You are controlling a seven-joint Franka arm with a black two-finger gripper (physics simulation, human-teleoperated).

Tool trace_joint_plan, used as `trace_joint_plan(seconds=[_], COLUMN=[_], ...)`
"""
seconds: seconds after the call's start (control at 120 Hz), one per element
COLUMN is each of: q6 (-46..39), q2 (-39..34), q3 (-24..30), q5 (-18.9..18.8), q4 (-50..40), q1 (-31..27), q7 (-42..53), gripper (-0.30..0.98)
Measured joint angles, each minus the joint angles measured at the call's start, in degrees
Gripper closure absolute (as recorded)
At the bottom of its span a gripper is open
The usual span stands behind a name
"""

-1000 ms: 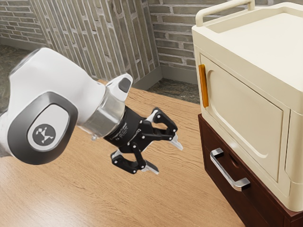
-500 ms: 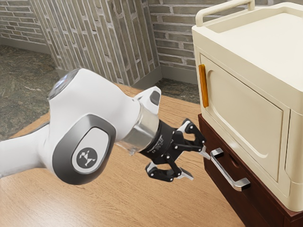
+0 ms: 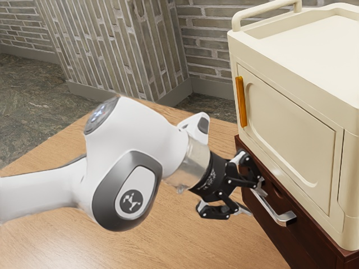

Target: Pull the drawer handle with one arm to open the drawer

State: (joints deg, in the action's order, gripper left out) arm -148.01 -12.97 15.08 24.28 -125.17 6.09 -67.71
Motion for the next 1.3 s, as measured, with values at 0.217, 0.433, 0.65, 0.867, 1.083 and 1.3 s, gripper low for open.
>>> trace_joint_plan(seconds=[0.217, 0.433, 0.65, 0.867, 1.083, 1.3], q6=[-1.1, -1.2, -0.1, 1.5, 3.6, 5.4], q2=[1.2, 0.9, -0.7, -2.5, -5.6, -8.7], q3=[0.3, 0.4, 0.4, 0.4, 0.3, 0.1], q5=[0.1, -0.2, -0.4, -0.5, -0.7, -0.8], q4=[0.0, -0.3, -1.0, -2.8, -5.1, -7.5], q1=[0.0, 0.0, 0.0, 0.0, 0.0, 0.0], q7=[-0.6, -0.7, 0.4, 2.0, 3.9, 5.8], gripper=[0.53, 0.6, 0.64, 0.66, 0.67, 0.68])
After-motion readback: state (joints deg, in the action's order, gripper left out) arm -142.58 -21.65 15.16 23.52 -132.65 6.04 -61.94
